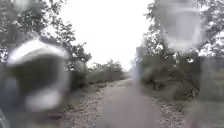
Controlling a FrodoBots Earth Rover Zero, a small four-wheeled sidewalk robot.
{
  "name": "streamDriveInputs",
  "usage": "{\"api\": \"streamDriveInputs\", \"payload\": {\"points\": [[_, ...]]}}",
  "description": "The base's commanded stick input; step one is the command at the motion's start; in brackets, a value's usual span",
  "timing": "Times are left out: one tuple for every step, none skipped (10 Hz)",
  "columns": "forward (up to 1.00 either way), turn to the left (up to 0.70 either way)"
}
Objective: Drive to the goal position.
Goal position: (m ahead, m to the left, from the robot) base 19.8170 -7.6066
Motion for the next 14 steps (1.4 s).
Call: {"api": "streamDriveInputs", "payload": {"points": [[0.70, 0.00], [0.70, 0.00], [0.70, 0.00], [0.70, 0.00], [0.70, 0.00], [0.70, 0.00], [0.70, 0.00], [0.70, 0.00], [0.70, 0.00], [0.70, 0.00], [0.70, 0.00], [0.70, 0.00], [0.70, 0.00], [0.70, 0.00]]}}
